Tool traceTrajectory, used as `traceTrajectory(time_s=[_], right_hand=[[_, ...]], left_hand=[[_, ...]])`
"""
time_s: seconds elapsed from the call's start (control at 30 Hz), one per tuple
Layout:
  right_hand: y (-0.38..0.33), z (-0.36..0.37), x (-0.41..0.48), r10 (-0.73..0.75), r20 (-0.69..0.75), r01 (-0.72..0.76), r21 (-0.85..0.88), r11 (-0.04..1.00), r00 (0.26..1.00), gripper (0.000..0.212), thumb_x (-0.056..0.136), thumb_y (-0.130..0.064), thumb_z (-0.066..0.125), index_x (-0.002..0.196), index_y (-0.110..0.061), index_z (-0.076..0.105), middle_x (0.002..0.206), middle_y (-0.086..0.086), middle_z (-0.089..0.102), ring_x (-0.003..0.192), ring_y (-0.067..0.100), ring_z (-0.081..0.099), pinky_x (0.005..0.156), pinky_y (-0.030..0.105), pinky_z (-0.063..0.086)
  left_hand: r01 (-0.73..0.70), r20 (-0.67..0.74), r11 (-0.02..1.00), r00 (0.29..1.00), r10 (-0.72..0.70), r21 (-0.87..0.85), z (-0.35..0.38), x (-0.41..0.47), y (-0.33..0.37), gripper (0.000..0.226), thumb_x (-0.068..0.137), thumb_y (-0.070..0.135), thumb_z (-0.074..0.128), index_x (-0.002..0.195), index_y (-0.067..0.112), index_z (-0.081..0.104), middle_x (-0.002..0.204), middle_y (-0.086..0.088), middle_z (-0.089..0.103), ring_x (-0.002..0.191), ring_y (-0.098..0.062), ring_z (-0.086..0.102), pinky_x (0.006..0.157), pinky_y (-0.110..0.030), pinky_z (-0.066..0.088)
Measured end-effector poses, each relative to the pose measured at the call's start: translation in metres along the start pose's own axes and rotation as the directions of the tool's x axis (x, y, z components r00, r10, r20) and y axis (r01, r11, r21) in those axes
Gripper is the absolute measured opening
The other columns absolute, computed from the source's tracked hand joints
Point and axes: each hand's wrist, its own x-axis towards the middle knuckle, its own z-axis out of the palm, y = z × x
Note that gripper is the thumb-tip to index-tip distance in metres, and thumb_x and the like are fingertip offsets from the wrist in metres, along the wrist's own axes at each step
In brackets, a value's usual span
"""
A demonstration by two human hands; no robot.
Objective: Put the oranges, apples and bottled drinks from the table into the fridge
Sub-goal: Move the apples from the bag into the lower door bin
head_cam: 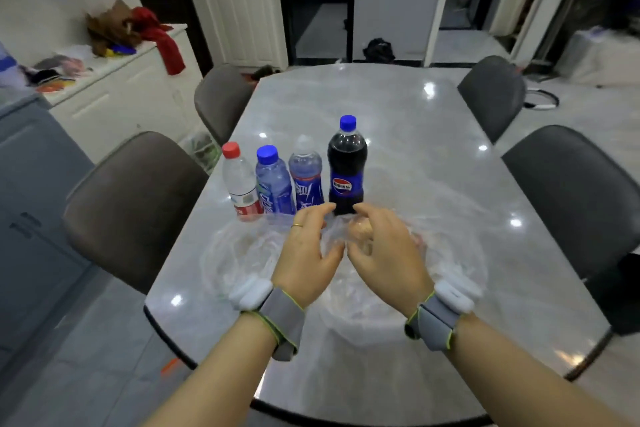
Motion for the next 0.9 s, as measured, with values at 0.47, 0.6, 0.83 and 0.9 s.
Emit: traceTrajectory(time_s=[0.47,0.6,0.83,0.9], right_hand=[[0.149,0.043,0.035,0.27,0.111,-0.241,-0.224,0.945,0.956,0.069,0.067,-0.033,0.061,0.131,-0.018,0.041,0.133,0.014,0.042,0.127,0.036,0.033,0.101,0.043,0.034],[0.159,0.052,0.044,0.244,0.186,-0.181,-0.303,0.936,0.952,0.074,0.069,-0.031,0.061,0.137,-0.023,0.033,0.141,0.008,0.034,0.128,0.033,0.032,0.101,0.043,0.039],[0.163,0.067,0.047,0.25,0.142,-0.185,-0.363,0.913,0.958,0.074,0.069,-0.018,0.064,0.131,-0.035,0.029,0.145,0.008,0.024,0.124,0.036,0.028,0.084,0.043,0.047],[0.166,0.068,0.047,0.242,0.13,-0.184,-0.348,0.919,0.962,0.073,0.067,-0.014,0.064,0.129,-0.035,0.031,0.144,0.008,0.024,0.123,0.036,0.03,0.082,0.042,0.046]], left_hand=[[0.014,0.241,0.919,0.963,-0.118,0.395,0.125,0.084,-0.06,0.078,0.079,0.03,0.063,0.144,0.025,0.021,0.157,-0.003,0.011,0.143,-0.028,0.013,0.116,-0.039,0.021],[-0.022,0.368,0.855,0.908,-0.199,0.518,0.139,0.095,-0.073,0.079,0.082,0.028,0.059,0.146,0.029,0.013,0.159,-0.003,-0.004,0.145,-0.031,-0.001,0.116,-0.042,0.014],[-0.088,0.398,0.863,0.907,-0.137,0.498,0.14,0.088,-0.085,0.074,0.078,0.009,0.059,0.135,0.042,0.026,0.155,-0.005,0.001,0.141,-0.033,0.0,0.11,-0.045,0.03],[-0.079,0.38,0.875,0.916,-0.125,0.478,0.14,0.082,-0.082,0.069,0.078,0.006,0.057,0.131,0.041,0.032,0.153,-0.005,0.001,0.14,-0.033,0.001,0.108,-0.043,0.03]])
